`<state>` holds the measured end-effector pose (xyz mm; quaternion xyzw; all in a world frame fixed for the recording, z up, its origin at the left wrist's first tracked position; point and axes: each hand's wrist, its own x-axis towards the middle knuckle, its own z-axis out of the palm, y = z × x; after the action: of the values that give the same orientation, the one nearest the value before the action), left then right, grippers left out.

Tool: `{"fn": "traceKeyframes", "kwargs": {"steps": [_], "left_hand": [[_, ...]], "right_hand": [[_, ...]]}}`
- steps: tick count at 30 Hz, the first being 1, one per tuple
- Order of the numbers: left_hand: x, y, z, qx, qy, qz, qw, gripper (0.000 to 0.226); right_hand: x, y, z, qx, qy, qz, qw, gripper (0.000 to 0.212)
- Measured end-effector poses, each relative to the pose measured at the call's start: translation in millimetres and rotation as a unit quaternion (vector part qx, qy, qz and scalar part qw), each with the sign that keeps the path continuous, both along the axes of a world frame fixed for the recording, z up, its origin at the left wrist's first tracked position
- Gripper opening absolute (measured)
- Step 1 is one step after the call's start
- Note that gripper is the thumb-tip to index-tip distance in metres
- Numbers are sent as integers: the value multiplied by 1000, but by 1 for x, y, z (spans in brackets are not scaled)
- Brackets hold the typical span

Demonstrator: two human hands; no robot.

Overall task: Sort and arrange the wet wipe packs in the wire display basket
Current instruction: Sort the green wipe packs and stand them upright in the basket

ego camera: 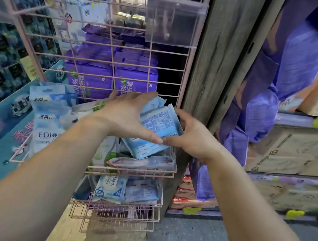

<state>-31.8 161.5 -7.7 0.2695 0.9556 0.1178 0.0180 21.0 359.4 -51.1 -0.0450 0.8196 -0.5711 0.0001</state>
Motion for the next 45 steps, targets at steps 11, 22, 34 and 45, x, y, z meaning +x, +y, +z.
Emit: {"fn": "traceKeyframes", "kwargs": {"steps": [11,22,34,45], "left_hand": [[0,4,-2,63,55,-4,996,86],[9,-25,-9,510,-92,40,855,65],[15,-40,-12,588,-59,69,804,74],[2,-47,-12,560,-135,75,814,79]], "right_hand": [[-1,-13,19,166,209,9,964,80],[0,-36,18,345,31,20,938,18],[-24,-65,-6,340,-9,115,933,71],[-4,11,-15,-168,14,35,985,79]]}}
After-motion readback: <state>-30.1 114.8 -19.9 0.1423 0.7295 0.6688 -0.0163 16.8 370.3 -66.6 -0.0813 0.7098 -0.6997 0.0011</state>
